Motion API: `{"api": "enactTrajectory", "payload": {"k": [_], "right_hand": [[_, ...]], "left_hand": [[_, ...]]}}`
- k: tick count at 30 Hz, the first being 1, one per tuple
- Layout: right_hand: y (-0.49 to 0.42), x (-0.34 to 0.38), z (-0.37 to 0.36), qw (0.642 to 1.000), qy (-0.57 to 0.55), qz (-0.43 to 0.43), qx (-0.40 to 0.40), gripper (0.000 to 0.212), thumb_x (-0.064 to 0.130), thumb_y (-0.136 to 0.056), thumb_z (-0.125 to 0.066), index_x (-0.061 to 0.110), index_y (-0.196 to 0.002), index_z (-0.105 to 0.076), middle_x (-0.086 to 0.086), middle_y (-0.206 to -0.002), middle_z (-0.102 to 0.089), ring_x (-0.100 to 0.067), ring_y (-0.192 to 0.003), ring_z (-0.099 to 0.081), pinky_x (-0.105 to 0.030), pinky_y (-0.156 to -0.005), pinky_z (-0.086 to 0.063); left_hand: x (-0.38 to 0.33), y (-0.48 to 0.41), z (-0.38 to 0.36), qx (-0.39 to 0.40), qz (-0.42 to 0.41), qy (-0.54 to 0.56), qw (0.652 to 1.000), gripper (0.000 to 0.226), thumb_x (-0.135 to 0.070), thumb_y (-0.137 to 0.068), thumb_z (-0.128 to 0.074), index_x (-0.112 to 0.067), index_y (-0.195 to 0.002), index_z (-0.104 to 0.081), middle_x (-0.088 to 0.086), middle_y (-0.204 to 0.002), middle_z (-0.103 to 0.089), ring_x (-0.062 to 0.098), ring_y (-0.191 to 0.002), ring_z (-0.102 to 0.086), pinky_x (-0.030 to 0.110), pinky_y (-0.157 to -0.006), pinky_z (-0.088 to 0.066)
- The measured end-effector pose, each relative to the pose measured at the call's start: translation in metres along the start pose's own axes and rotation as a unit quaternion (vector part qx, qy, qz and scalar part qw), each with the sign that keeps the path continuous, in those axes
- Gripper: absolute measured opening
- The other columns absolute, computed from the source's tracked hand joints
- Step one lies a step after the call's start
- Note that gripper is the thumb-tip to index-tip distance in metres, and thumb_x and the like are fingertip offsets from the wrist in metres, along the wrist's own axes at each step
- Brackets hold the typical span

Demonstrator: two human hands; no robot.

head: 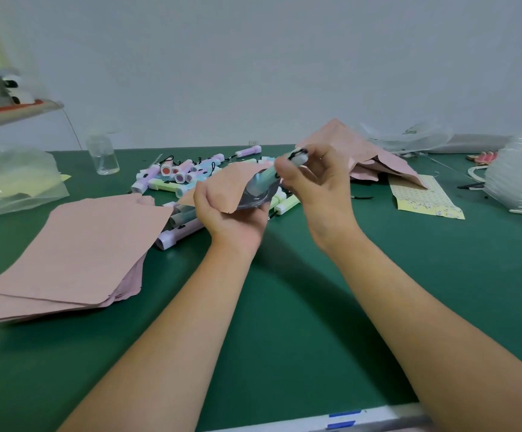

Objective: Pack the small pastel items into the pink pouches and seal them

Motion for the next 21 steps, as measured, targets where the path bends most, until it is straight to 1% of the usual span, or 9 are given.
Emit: {"api": "enactTrajectory", "payload": {"k": [2,3,6,9,11,15,18,19,21], "right_hand": [[0.004,-0.005,-0.003,0.996,0.089,0.030,0.002,0.032,0.007,-0.084,-0.084,0.020,-0.095,-0.057,0.005,-0.086,-0.068,-0.016,-0.083,-0.068,-0.028,-0.077,-0.054],[0.005,-0.007,-0.005,0.992,0.122,0.043,0.004,0.033,0.009,-0.082,-0.085,0.021,-0.095,-0.057,0.003,-0.088,-0.068,-0.017,-0.085,-0.070,-0.030,-0.078,-0.056],[0.010,-0.011,-0.008,0.974,0.209,0.090,-0.007,0.043,0.017,-0.077,-0.088,0.028,-0.098,-0.051,0.013,-0.090,-0.071,-0.012,-0.088,-0.072,-0.029,-0.082,-0.056],[0.012,-0.013,-0.013,0.956,0.276,0.102,-0.008,0.060,0.023,-0.072,-0.089,0.030,-0.107,-0.041,0.014,-0.087,-0.074,-0.007,-0.089,-0.071,-0.027,-0.079,-0.054],[0.012,-0.015,-0.013,0.948,0.306,0.087,-0.020,0.064,0.026,-0.069,-0.087,0.031,-0.111,-0.038,0.016,-0.083,-0.074,-0.007,-0.087,-0.069,-0.033,-0.078,-0.054],[0.011,-0.015,-0.007,0.932,0.353,0.046,-0.064,0.060,0.027,-0.068,-0.076,0.032,-0.115,-0.038,0.018,-0.079,-0.072,-0.009,-0.077,-0.067,-0.040,-0.074,-0.056],[0.008,-0.012,0.002,0.902,0.418,0.032,-0.104,0.054,0.029,-0.080,-0.070,0.024,-0.126,-0.041,0.016,-0.076,-0.067,-0.020,-0.081,-0.065,-0.039,-0.075,-0.051],[0.006,-0.013,0.006,0.892,0.438,0.017,-0.109,0.055,0.032,-0.083,-0.069,0.023,-0.129,-0.041,0.016,-0.079,-0.065,-0.022,-0.084,-0.063,-0.038,-0.075,-0.049],[0.004,-0.017,0.012,0.878,0.469,-0.012,-0.098,0.060,0.035,-0.085,-0.069,0.022,-0.135,-0.038,0.012,-0.083,-0.062,-0.025,-0.086,-0.059,-0.039,-0.074,-0.048]], "left_hand": [[0.002,0.001,0.001,-0.008,0.003,0.006,1.000,0.066,-0.060,-0.100,-0.043,-0.004,-0.128,-0.065,0.023,-0.105,-0.076,0.040,-0.088,-0.077,0.049,-0.078,-0.064],[0.003,0.002,0.002,-0.016,0.006,0.006,1.000,0.066,-0.059,-0.101,-0.043,-0.004,-0.129,-0.065,0.022,-0.103,-0.076,0.038,-0.086,-0.076,0.046,-0.075,-0.064],[0.006,0.003,0.005,-0.054,0.010,0.003,0.998,0.068,-0.057,-0.098,-0.048,-0.003,-0.137,-0.064,0.021,-0.110,-0.073,0.038,-0.097,-0.072,0.043,-0.087,-0.063],[0.008,0.004,0.003,-0.068,0.013,0.005,0.998,0.069,-0.060,-0.095,-0.054,-0.004,-0.135,-0.065,0.018,-0.117,-0.072,0.037,-0.106,-0.070,0.045,-0.107,-0.053],[0.009,0.007,0.000,-0.064,0.005,-0.013,0.998,0.069,-0.062,-0.096,-0.052,-0.004,-0.130,-0.067,0.020,-0.117,-0.075,0.039,-0.108,-0.073,0.047,-0.106,-0.053],[0.014,0.016,-0.012,-0.025,-0.033,-0.064,0.997,0.054,-0.056,-0.103,-0.045,-0.014,-0.125,-0.070,0.016,-0.117,-0.075,0.036,-0.110,-0.071,0.043,-0.095,-0.055],[0.027,0.023,-0.015,-0.008,-0.012,-0.093,0.996,0.058,-0.057,-0.103,-0.047,-0.014,-0.137,-0.064,0.018,-0.136,-0.069,0.037,-0.129,-0.065,0.047,-0.111,-0.049],[0.032,0.025,-0.015,-0.002,-0.001,-0.101,0.995,0.058,-0.057,-0.102,-0.048,-0.014,-0.138,-0.064,0.018,-0.138,-0.068,0.037,-0.131,-0.063,0.048,-0.112,-0.048],[0.040,0.028,-0.015,-0.002,0.023,-0.109,0.994,0.062,-0.060,-0.101,-0.047,-0.014,-0.139,-0.064,0.017,-0.135,-0.070,0.035,-0.129,-0.065,0.044,-0.104,-0.052]]}}
Point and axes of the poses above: each hand's wrist, its own y-axis away from the middle knuckle, its own z-axis out of the back of the hand, x = y × z, the point moved 5 cm from there along -y, towards the middle knuckle
